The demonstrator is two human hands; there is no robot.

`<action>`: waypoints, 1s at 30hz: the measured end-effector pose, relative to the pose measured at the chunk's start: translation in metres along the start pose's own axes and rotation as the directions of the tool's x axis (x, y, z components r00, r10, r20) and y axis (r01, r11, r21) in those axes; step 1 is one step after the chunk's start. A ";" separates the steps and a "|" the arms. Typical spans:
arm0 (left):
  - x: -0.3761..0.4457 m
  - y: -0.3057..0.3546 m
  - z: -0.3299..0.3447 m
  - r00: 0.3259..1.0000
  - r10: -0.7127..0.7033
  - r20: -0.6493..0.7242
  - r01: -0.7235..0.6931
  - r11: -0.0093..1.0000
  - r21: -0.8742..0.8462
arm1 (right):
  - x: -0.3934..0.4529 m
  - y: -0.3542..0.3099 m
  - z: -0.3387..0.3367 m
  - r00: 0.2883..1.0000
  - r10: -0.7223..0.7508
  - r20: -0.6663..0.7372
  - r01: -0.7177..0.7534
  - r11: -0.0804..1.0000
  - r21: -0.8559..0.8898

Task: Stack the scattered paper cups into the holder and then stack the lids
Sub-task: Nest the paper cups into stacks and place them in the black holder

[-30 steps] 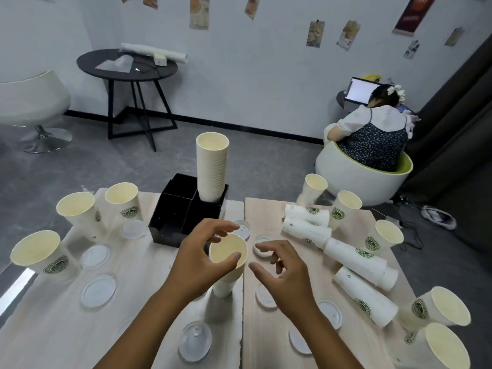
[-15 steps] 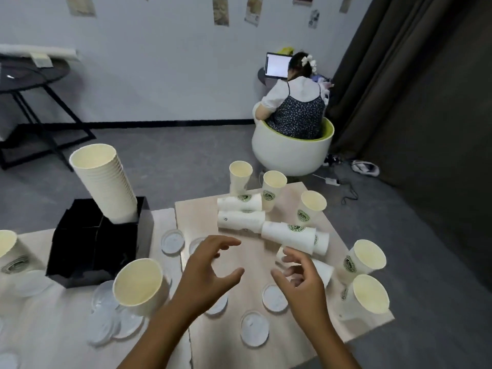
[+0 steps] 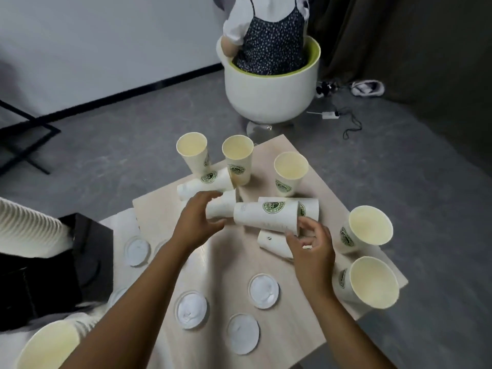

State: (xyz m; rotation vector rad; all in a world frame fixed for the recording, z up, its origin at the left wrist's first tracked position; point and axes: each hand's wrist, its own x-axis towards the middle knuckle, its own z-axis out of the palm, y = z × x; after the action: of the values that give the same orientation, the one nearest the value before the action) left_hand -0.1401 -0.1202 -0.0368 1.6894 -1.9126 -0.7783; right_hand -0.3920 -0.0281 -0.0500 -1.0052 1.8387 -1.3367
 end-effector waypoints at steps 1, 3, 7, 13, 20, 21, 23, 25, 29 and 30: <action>0.008 -0.004 0.006 1.000 -0.010 0.017 0.009 1.000 0.025 | 0.006 0.005 0.002 1.000 0.021 -0.005 -0.021 1.000 -0.016; 0.020 -0.014 0.014 0.999 -0.022 0.035 0.020 0.998 0.062 | 0.015 0.012 0.007 0.998 0.058 -0.017 -0.059 0.997 -0.041; 0.038 -0.023 0.029 0.996 -0.053 0.066 0.045 0.992 0.115 | 0.030 0.026 0.010 0.989 0.146 0.020 -0.145 0.988 -0.051; 0.052 -0.030 0.047 0.996 -0.050 0.075 0.035 0.980 0.196 | 0.036 0.018 0.006 0.982 0.170 0.077 -0.170 0.985 -0.008; 0.050 -0.029 0.068 0.997 -0.019 0.076 -0.007 0.944 0.329 | 0.026 -0.006 -0.006 0.998 0.027 0.065 -0.027 1.000 -0.002; 0.050 -0.029 0.072 0.998 -0.023 0.065 -0.001 0.942 0.336 | 0.025 -0.011 -0.009 0.998 -0.018 0.065 0.018 1.000 -0.005; 0.048 -0.030 0.080 0.999 -0.022 0.043 0.005 0.934 0.358 | 0.023 -0.017 -0.015 0.993 -0.094 0.071 0.095 0.995 -0.011; 0.049 -0.031 0.088 1.000 -0.010 0.025 -0.001 0.914 0.405 | 0.021 -0.021 -0.021 0.986 -0.145 0.077 0.147 0.989 -0.020; 0.046 -0.031 0.094 1.000 -0.004 -0.002 0.005 0.907 0.421 | 0.012 -0.036 -0.034 0.961 -0.252 0.113 0.255 0.967 -0.017; 0.043 -0.030 0.092 1.000 -0.002 -0.011 0.006 0.917 0.399 | 0.010 -0.039 -0.037 0.957 -0.263 0.122 0.266 0.964 -0.006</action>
State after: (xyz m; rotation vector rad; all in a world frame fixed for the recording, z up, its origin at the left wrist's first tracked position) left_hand -0.1866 -0.1554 -0.1256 1.9235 -2.1711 -0.3910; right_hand -0.4196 -0.0270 -0.0027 -1.3521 1.6761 -1.3771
